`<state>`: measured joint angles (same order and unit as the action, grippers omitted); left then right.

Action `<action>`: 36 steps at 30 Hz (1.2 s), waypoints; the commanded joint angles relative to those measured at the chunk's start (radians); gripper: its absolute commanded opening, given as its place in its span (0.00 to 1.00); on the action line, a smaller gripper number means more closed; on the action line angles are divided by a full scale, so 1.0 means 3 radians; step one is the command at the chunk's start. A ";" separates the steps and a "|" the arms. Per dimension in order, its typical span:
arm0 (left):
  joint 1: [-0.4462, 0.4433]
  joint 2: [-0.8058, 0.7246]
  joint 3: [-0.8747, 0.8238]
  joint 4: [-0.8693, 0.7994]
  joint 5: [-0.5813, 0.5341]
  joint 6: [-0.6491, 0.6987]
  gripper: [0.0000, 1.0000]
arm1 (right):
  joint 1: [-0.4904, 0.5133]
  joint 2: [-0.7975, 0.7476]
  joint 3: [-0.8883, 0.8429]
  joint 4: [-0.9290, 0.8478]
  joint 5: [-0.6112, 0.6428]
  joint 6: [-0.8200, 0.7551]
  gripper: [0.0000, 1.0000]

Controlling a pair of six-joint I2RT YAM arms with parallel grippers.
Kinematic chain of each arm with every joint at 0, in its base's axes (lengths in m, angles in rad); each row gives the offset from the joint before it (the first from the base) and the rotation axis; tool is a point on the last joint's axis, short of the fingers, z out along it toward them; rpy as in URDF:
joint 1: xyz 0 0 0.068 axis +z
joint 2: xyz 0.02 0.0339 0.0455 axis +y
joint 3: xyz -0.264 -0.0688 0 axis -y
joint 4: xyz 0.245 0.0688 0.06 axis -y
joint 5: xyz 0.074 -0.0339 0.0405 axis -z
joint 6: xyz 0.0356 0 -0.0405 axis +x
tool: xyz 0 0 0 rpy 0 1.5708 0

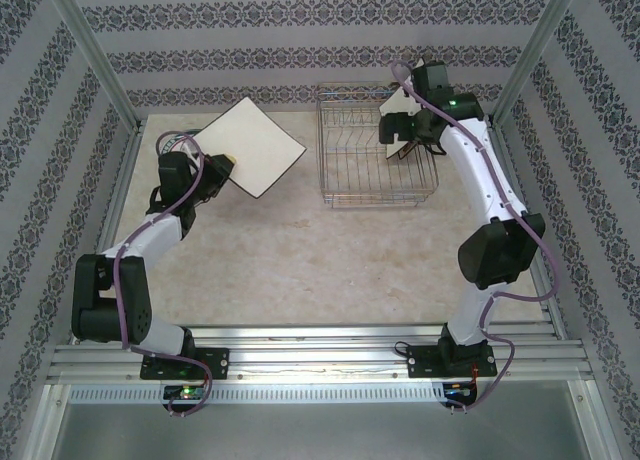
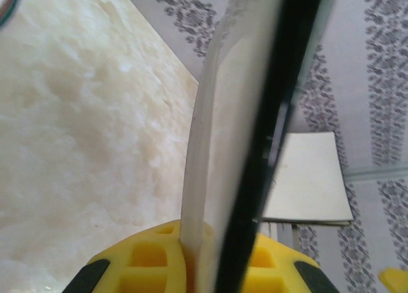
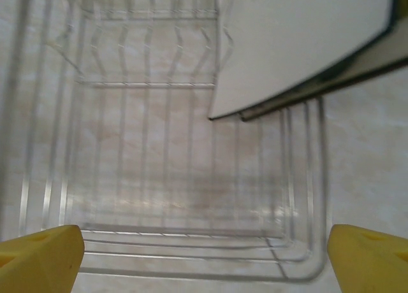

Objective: Unload the plates from the dish rack

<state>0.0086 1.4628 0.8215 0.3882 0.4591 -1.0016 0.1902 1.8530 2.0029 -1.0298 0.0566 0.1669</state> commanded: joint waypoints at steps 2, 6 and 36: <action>-0.0010 -0.0158 -0.0061 0.0964 -0.0537 -0.0190 0.00 | -0.0030 -0.0033 0.0191 -0.0351 0.0388 -0.0206 0.98; -0.0119 -0.0020 -0.0175 0.1265 -0.0929 -0.0345 0.00 | -0.0020 -0.0016 0.0259 -0.0417 0.0418 -0.0241 0.98; -0.1125 0.1556 0.0348 0.2009 -0.2799 -0.0990 0.00 | 0.0120 0.0149 0.0378 -0.0468 0.0329 -0.0323 0.98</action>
<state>-0.3061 1.9312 0.8585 0.7563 -0.2974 -1.2663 0.2188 1.8729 2.0876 -1.1637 0.1680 0.0959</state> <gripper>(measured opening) 0.107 0.980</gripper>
